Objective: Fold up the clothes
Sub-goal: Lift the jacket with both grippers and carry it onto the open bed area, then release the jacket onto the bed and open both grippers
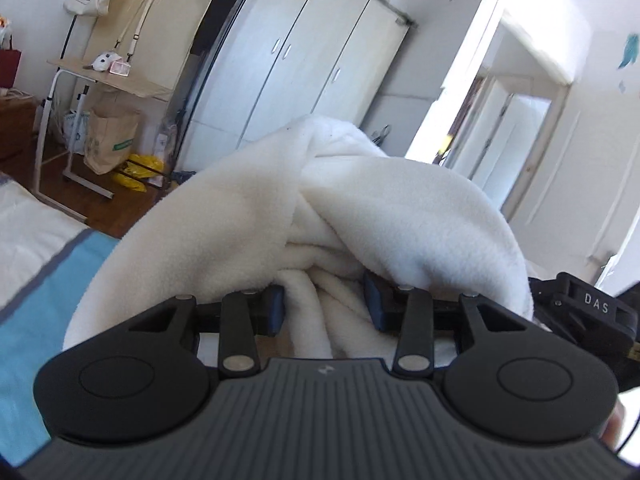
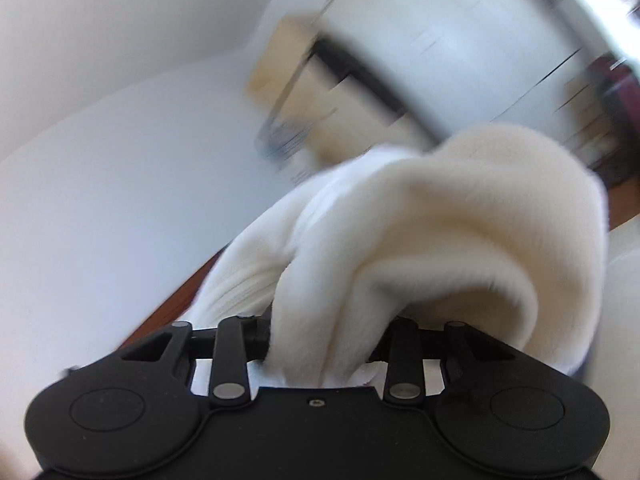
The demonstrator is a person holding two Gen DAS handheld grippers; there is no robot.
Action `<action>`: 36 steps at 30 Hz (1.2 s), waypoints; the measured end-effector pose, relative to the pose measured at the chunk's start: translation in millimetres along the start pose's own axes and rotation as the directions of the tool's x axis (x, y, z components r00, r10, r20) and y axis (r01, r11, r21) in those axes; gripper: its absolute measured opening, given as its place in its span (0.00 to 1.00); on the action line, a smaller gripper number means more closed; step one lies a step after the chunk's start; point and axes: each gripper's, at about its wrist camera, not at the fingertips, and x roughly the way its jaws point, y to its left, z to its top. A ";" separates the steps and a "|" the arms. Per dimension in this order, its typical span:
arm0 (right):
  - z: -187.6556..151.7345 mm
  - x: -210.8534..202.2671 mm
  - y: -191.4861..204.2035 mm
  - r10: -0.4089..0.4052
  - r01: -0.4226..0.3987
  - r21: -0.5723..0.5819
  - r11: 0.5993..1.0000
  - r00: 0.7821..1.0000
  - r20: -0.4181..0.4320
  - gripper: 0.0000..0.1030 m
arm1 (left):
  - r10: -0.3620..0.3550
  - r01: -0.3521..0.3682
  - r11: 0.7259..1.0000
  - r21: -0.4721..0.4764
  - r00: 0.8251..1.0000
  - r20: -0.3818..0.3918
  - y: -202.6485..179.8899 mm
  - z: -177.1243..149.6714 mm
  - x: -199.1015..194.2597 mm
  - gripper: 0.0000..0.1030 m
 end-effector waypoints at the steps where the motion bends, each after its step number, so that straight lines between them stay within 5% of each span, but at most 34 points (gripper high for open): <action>1: 5.6 7.0 -10.0 -0.134 0.136 -0.035 0.990 0.990 0.046 0.56 | 0.035 -0.035 0.999 -0.007 0.999 -0.030 4.9 5.2 22.0 0.39; 2: 5.1 17.1 -23.4 -0.266 0.267 -0.056 0.962 0.963 0.031 0.69 | 0.097 -0.099 0.995 -0.024 0.992 -0.079 11.3 2.4 37.7 0.39; 4: 3.3 35.3 -49.7 -0.497 0.496 -0.097 0.863 0.868 0.008 0.69 | 0.257 -0.264 0.964 -0.015 0.951 -0.172 29.3 -12.8 55.1 0.40; 6: -10.1 27.2 -68.2 -0.499 0.497 -0.057 0.866 0.866 -0.033 0.69 | 0.406 -0.392 0.913 0.115 0.902 -0.147 36.1 -34.2 45.9 0.42; 7: -16.7 23.2 -77.5 -0.500 0.498 -0.037 0.866 0.865 -0.053 0.69 | 0.440 -0.421 0.894 0.154 0.889 -0.125 41.0 -44.5 37.0 0.52; 9: -30.1 15.1 -96.1 -0.498 0.501 0.003 0.866 0.862 -0.093 0.70 | 0.464 -0.447 0.883 0.144 0.877 -0.125 57.7 -59.6 19.5 0.61; 12: -44.7 8.2 -111.2 -0.492 0.505 0.050 0.862 0.855 -0.163 0.70 | 0.449 -0.445 0.893 0.067 0.871 -0.198 82.8 -72.6 -2.9 0.61; 17: -57.6 -6.8 -73.7 -0.424 0.459 0.077 0.885 0.863 -0.274 0.70 | 0.481 -0.470 0.877 0.100 0.854 -0.200 102.9 -76.6 -33.7 0.61; 19: -63.0 -12.2 -54.8 -0.328 0.384 0.120 0.915 0.886 -0.329 0.70 | 0.475 -0.466 0.880 0.093 0.858 -0.194 109.8 -75.1 -46.0 0.62; 23: -64.3 -2.2 -17.5 -0.223 0.304 0.126 0.944 0.873 -0.435 0.70 | 0.438 -0.437 0.898 0.053 0.875 -0.207 118.7 -72.3 -70.0 0.62; 25: -64.6 7.8 7.4 -0.270 0.318 0.033 0.948 0.851 -0.451 0.70 | 0.294 -0.306 0.952 -0.013 0.925 -0.242 121.5 -73.5 -83.6 0.62; 28: -75.3 25.5 49.8 -0.334 0.301 -0.150 0.942 0.791 -0.512 0.70 | 0.124 -0.132 0.991 -0.019 0.965 -0.231 107.4 -74.5 -112.1 0.65; 32: -89.9 48.8 89.6 -0.412 0.272 -0.315 0.909 0.696 -0.588 0.70 | 0.263 -0.241 0.958 0.155 0.954 -0.144 79.8 -70.3 -136.9 0.76; 36: -83.9 70.9 99.6 -0.516 0.350 -0.381 0.856 0.615 -0.596 0.70 | 0.236 -0.219 0.970 0.108 0.953 -0.190 100.8 -69.0 -129.8 0.76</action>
